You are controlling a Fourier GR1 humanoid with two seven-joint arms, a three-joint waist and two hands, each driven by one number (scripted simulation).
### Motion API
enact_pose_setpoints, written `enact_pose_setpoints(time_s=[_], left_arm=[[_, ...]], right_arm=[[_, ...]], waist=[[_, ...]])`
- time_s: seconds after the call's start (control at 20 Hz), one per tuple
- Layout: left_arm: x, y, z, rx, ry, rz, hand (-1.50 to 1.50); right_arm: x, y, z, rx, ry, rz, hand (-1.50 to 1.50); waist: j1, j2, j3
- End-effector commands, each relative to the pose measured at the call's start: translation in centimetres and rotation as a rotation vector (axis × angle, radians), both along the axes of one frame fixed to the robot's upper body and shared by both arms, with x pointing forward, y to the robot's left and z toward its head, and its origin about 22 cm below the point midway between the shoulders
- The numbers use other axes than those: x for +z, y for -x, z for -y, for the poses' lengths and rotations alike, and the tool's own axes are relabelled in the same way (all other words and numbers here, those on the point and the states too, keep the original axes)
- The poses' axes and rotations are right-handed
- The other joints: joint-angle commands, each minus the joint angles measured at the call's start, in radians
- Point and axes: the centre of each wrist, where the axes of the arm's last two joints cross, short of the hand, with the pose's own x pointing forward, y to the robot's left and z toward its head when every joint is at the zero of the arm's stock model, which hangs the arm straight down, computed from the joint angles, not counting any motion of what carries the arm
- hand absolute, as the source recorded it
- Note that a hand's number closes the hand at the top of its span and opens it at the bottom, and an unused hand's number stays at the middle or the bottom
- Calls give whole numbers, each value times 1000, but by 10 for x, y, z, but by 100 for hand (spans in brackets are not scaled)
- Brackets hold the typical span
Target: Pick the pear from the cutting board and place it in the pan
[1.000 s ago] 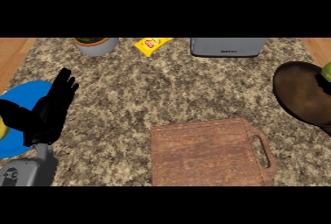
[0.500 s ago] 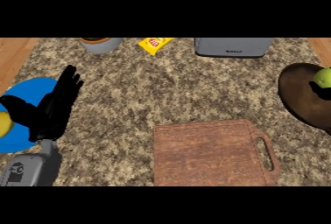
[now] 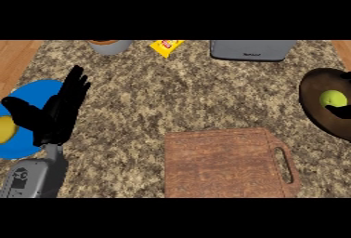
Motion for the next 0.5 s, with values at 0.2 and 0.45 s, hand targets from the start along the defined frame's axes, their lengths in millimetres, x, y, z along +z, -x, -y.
enact_pose_setpoints(time_s=[0.2,0.45], left_arm=[[2,1,-3,12,-14,-12,0],[0,5,-9,21,-3,-9,0]], right_arm=[[-3,13,16,38,-164,78,-150],[7,32,43,37,-372,246,-150]], waist=[[-8,-2,2],[-23,-7,2]])
